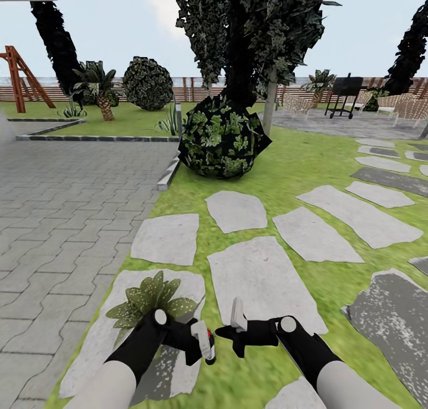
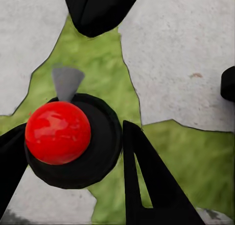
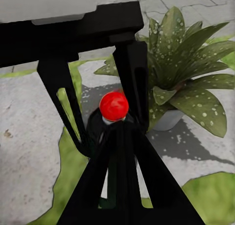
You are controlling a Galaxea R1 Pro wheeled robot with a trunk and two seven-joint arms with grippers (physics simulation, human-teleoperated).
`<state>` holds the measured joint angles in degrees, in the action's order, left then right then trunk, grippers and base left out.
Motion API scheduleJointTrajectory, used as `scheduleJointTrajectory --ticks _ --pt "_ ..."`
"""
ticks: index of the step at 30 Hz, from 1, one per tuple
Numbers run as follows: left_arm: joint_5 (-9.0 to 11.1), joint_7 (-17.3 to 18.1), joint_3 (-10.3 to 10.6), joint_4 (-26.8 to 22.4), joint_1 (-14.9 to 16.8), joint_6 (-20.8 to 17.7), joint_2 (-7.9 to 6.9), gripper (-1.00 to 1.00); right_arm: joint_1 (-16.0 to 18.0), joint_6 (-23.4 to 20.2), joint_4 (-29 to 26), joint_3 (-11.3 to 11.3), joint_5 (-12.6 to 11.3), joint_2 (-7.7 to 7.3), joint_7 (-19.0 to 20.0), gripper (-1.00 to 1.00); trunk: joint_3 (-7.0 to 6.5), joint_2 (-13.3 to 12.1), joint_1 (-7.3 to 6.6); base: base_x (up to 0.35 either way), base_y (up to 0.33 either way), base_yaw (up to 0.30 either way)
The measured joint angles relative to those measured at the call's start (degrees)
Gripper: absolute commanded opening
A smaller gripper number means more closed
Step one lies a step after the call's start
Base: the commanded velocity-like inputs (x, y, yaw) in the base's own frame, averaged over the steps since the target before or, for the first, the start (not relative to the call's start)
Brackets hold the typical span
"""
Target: Pick up the pesticide atomizer in the garden and spray insectifuge to fully cover both potted plants in the garden.
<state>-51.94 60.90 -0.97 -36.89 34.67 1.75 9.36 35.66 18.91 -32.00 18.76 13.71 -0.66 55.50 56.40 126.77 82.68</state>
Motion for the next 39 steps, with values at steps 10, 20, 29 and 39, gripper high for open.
scheduleJointTrajectory --ticks 10,20,29,39 --pt "-3.18 -0.19 0.17 1.26 -0.97 0.26 -5.29 -1.00 0.00 0.06 0.22 -0.06 0.12 -0.08 -0.04 -1.00 0.00 0.00 0.00 0.000 0.000 0.000" --pt "-3.11 -0.13 0.13 1.28 -0.94 0.84 -9.21 -1.00 -0.01 0.16 0.40 -0.18 0.11 -0.78 -0.24 1.00 0.00 0.00 0.00 0.000 0.000 0.000" --pt "13.44 -20.29 -6.22 7.29 -2.55 2.55 -9.34 -1.00 -0.47 5.73 19.53 -5.35 -4.29 -1.34 -47.46 1.00 0.01 0.00 0.00 0.000 0.000 0.000" --pt "27.59 -57.24 -6.95 23.99 -5.75 16.63 -9.31 -1.00 -6.19 17.11 24.66 -8.06 -13.67 -1.31 -68.39 1.00 0.01 0.00 0.00 0.000 0.000 0.000"
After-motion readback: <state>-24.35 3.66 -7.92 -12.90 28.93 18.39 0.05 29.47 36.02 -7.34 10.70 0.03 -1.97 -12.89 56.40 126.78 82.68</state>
